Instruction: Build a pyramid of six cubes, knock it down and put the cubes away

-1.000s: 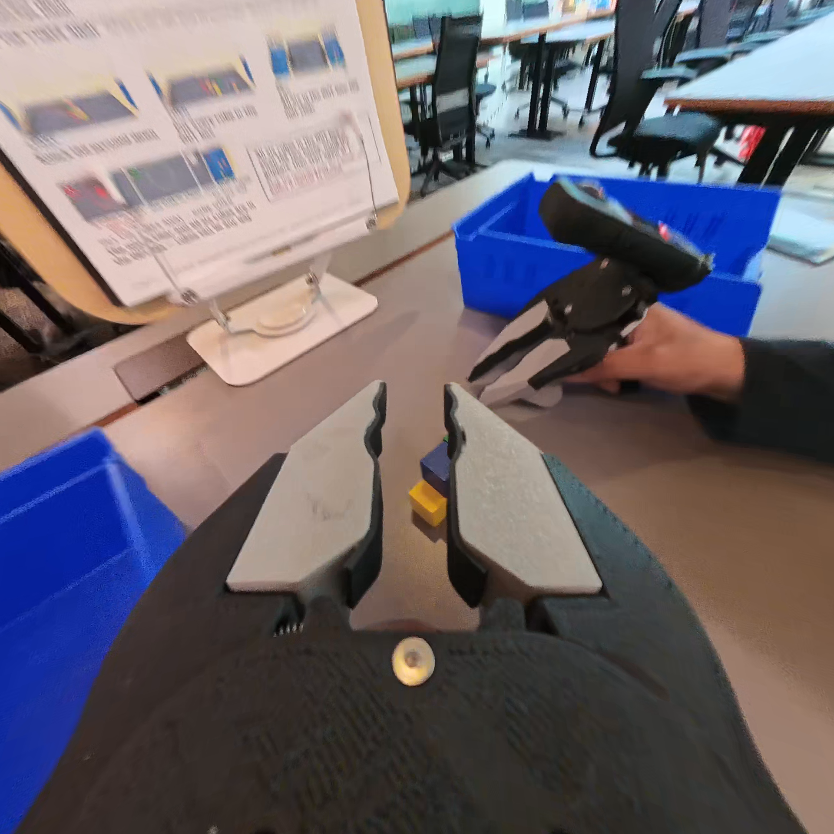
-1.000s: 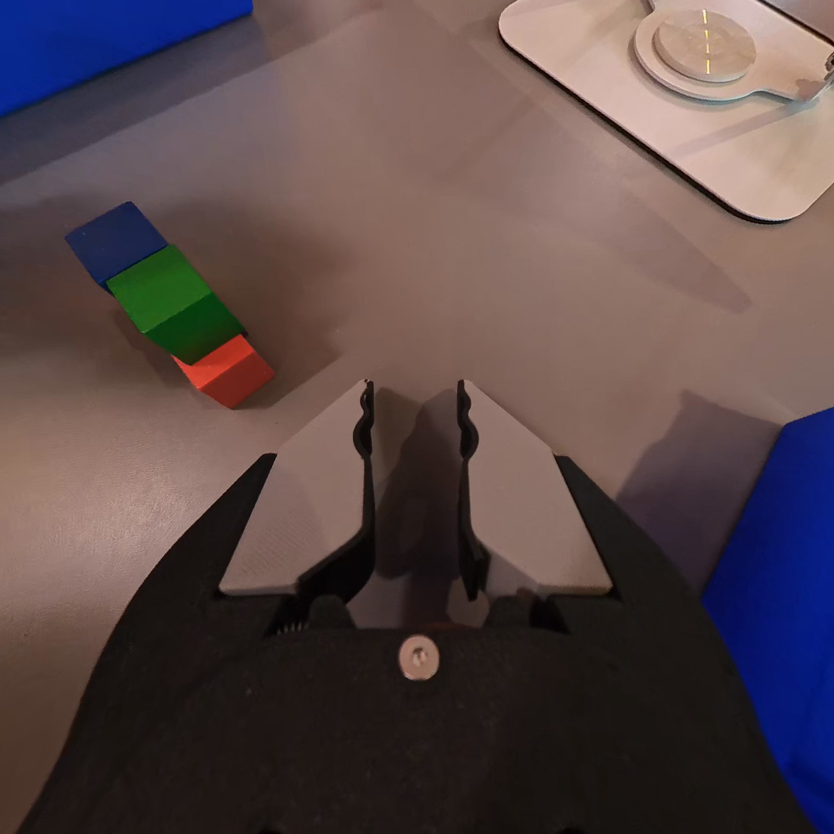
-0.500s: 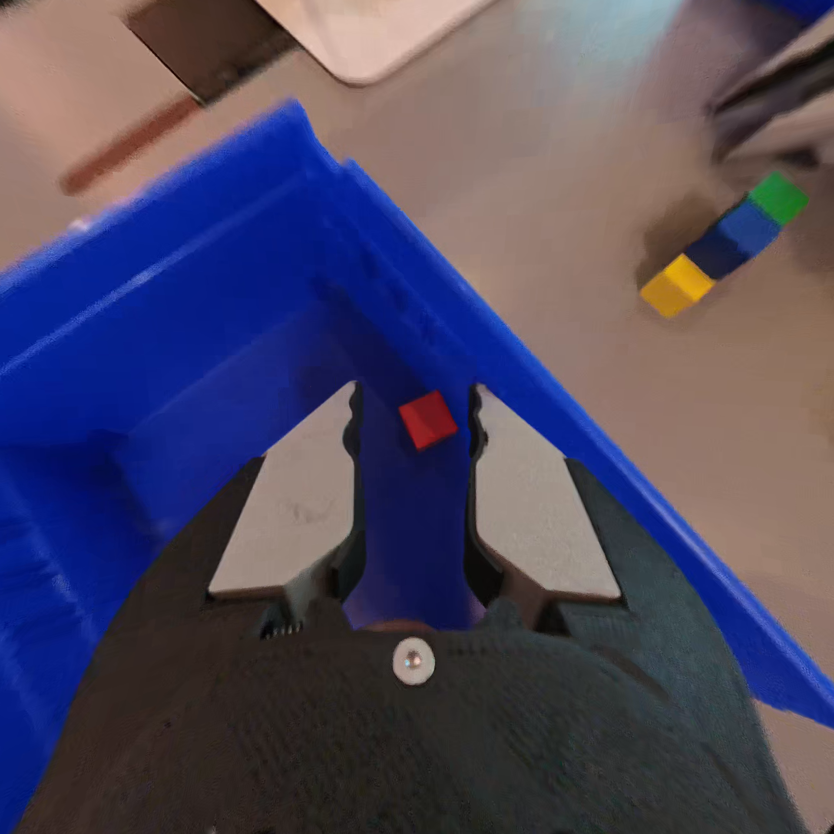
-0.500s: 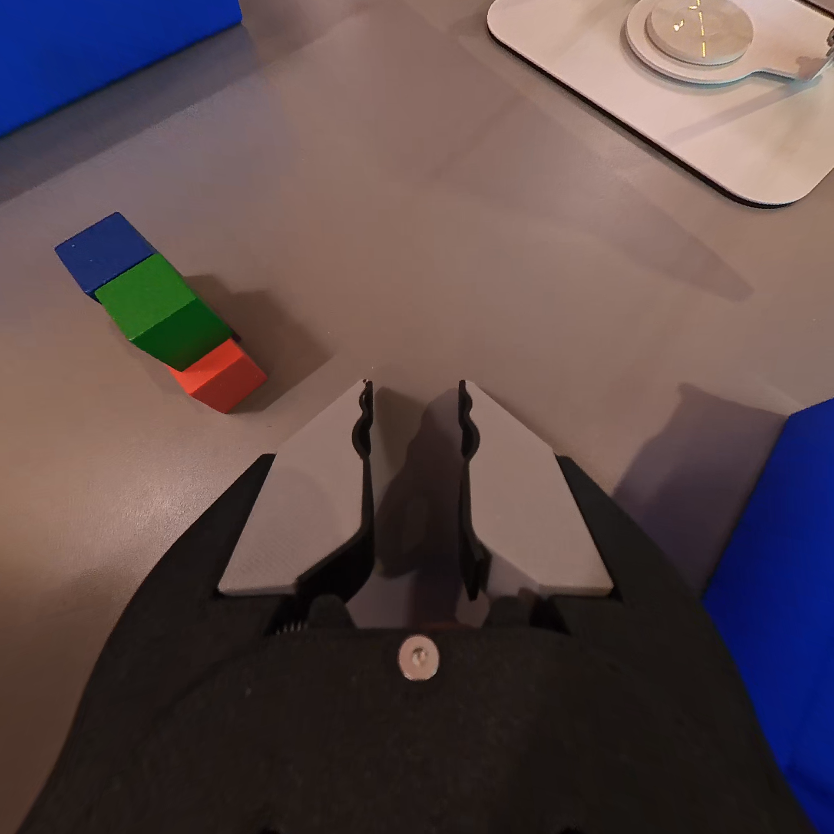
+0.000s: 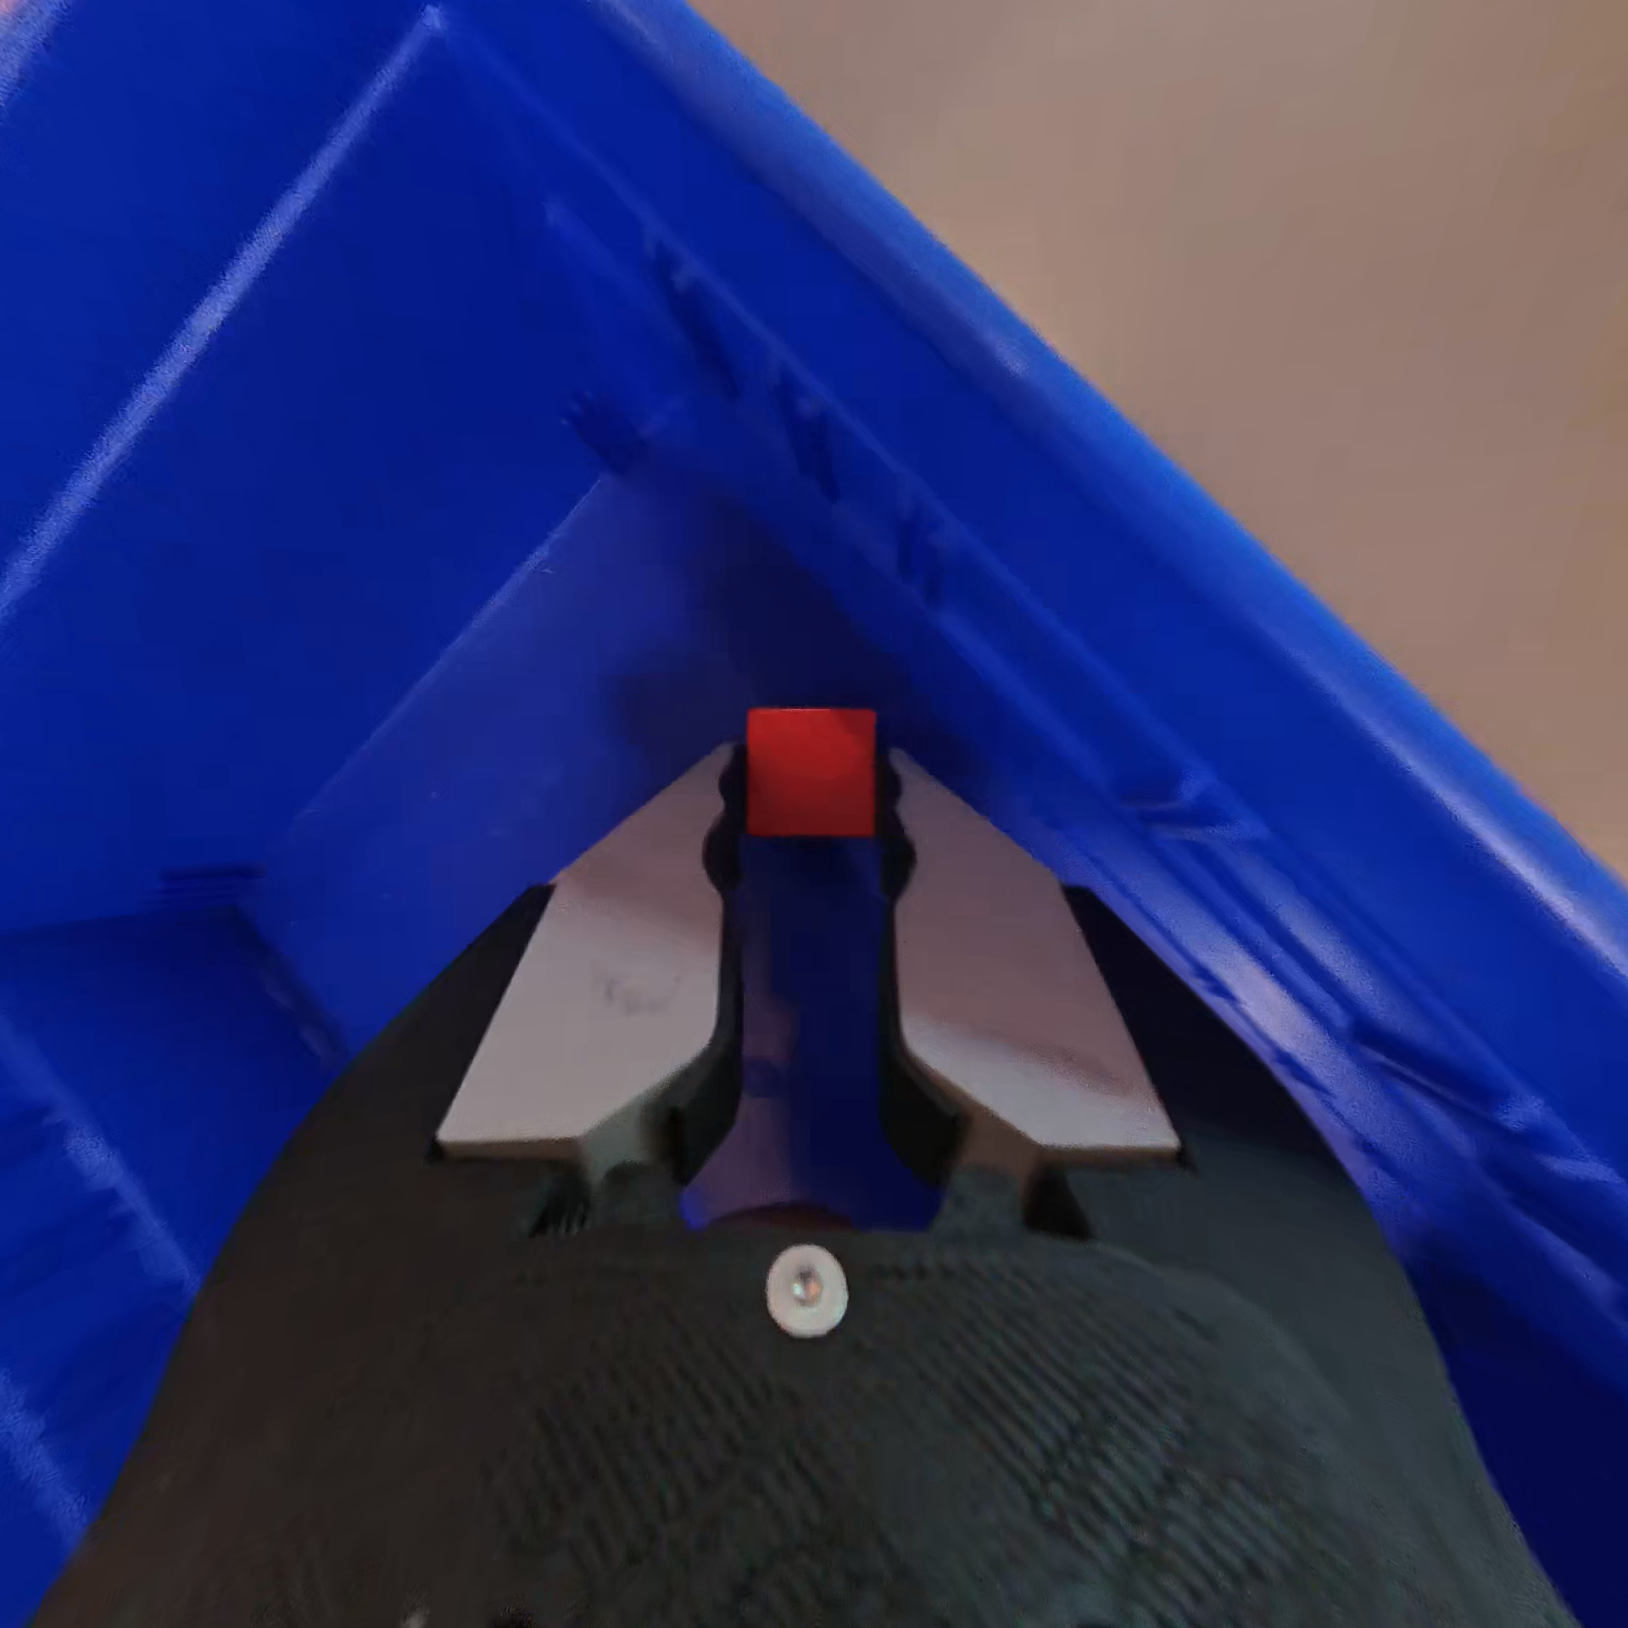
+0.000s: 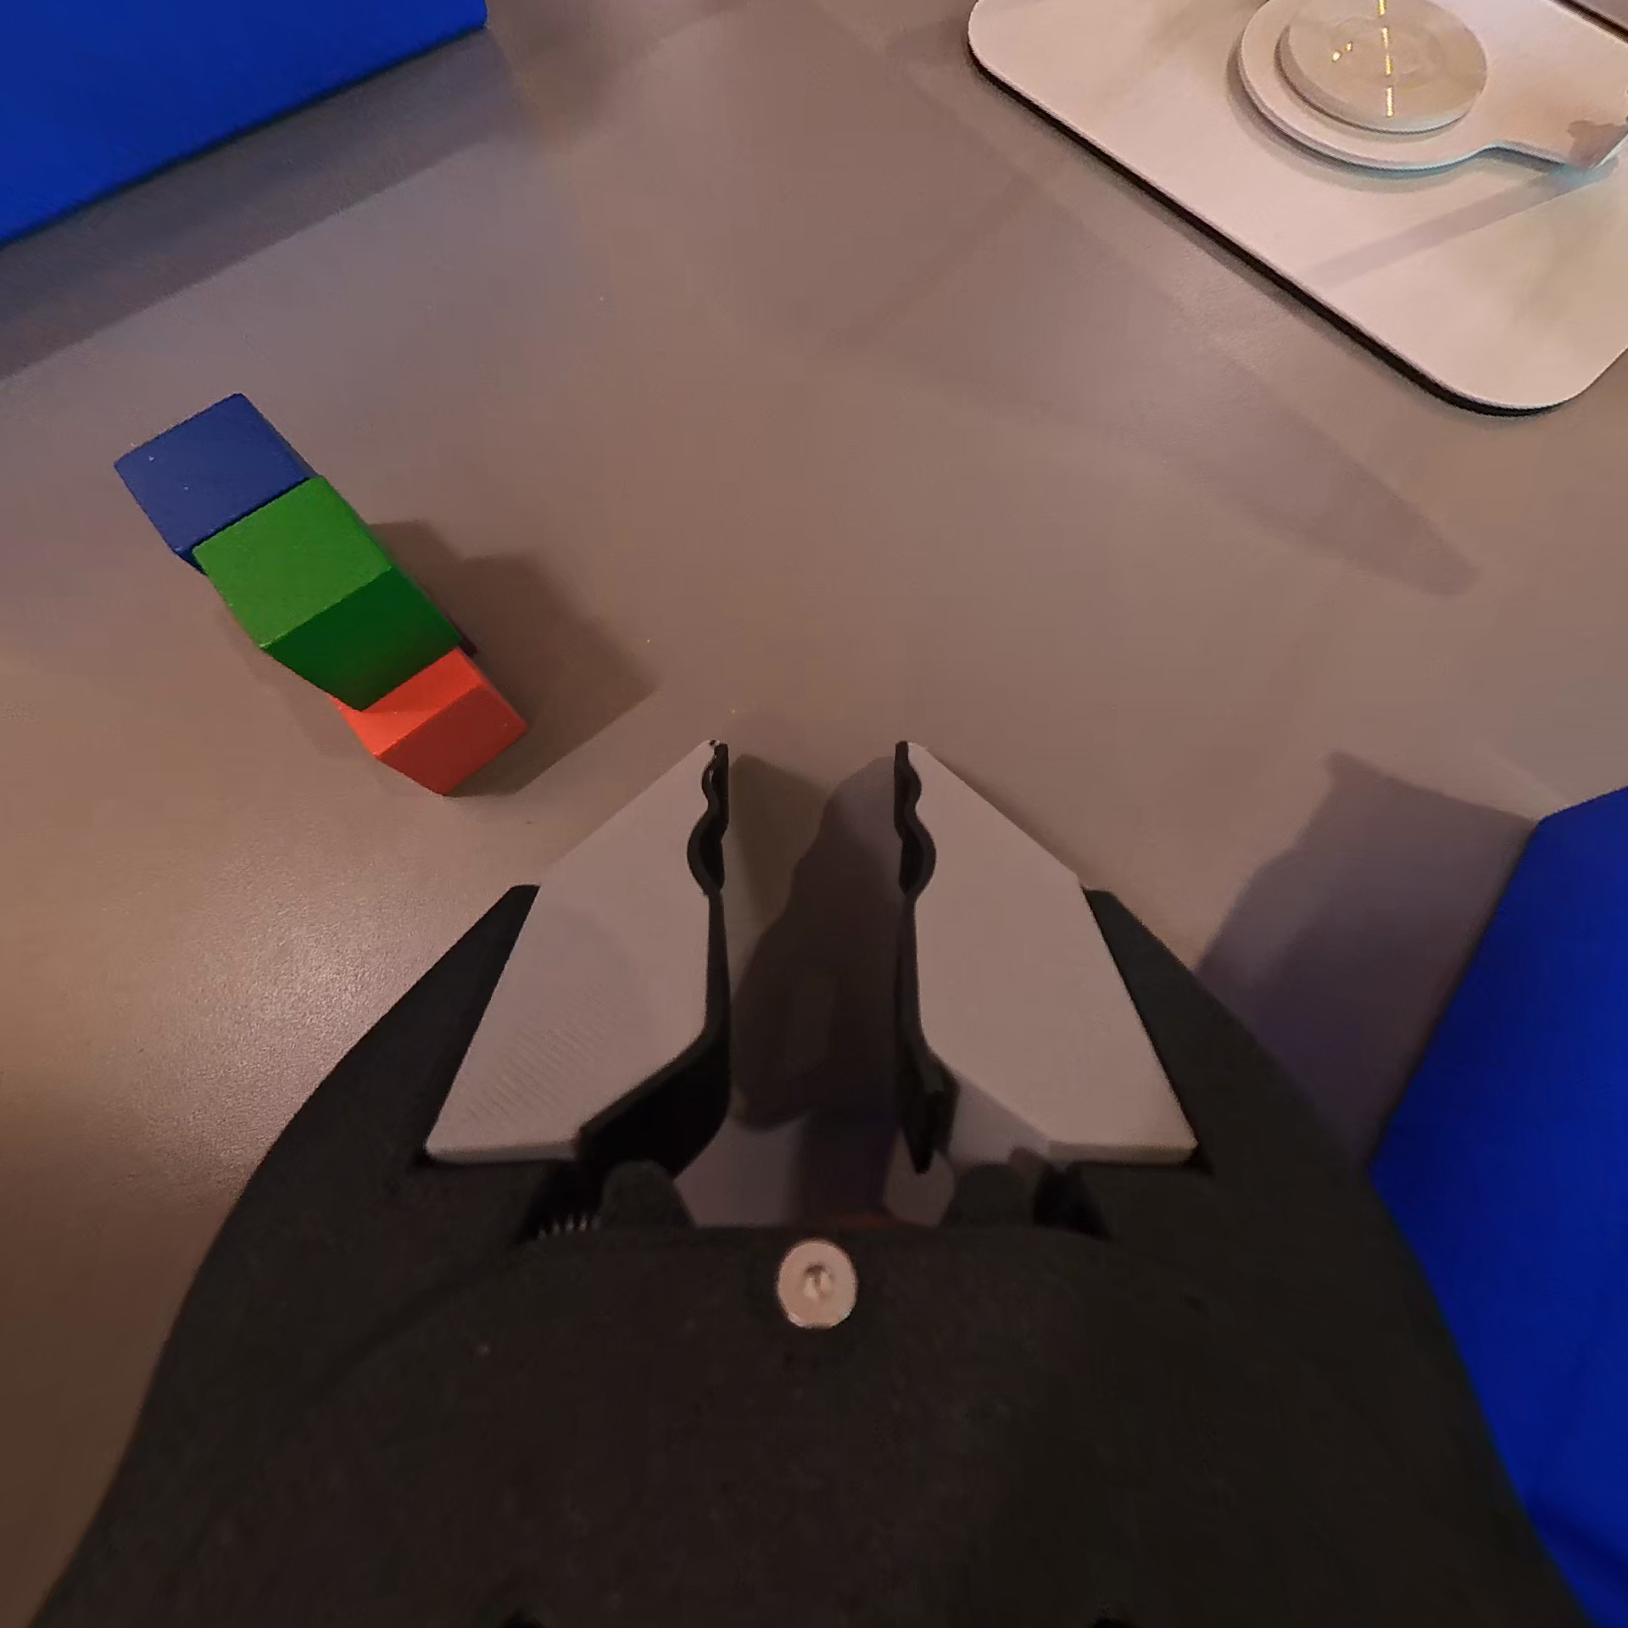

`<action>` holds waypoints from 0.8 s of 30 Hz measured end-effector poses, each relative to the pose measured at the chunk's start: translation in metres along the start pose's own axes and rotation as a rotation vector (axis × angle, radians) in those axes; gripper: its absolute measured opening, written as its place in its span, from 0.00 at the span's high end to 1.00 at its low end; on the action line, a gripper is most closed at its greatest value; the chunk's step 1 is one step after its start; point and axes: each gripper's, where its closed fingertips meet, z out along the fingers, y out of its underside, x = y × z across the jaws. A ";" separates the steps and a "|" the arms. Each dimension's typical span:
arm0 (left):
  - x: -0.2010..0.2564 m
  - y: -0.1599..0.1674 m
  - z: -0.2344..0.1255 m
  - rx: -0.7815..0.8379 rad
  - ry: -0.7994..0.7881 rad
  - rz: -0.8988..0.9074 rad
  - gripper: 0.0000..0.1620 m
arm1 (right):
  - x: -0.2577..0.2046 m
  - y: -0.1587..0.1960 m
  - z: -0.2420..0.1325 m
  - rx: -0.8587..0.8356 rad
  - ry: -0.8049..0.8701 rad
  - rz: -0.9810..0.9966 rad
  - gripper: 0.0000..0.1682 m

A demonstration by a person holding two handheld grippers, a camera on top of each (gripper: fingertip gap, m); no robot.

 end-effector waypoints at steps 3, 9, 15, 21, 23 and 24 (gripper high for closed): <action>-0.029 -0.003 -0.004 0.022 -0.250 0.076 0.83 | -0.001 0.000 0.000 -0.002 -0.003 -0.008 0.79; -0.057 -0.033 -0.043 0.176 -0.537 0.043 0.83 | -0.005 0.000 -0.001 -0.001 -0.004 -0.027 0.79; -0.069 -0.057 -0.097 0.328 -0.726 -0.028 0.83 | -0.004 -0.013 -0.012 0.054 0.013 -0.036 0.80; -0.045 -0.085 -0.132 0.438 -0.744 -0.066 0.83 | -0.001 -0.028 -0.027 0.137 0.028 -0.029 0.80; -0.031 -0.099 -0.141 0.477 -0.741 -0.055 0.84 | -0.001 -0.031 -0.031 0.158 0.023 -0.022 0.80; -0.023 -0.105 -0.144 0.490 -0.731 -0.049 0.84 | -0.002 -0.033 -0.032 0.168 0.015 -0.016 0.80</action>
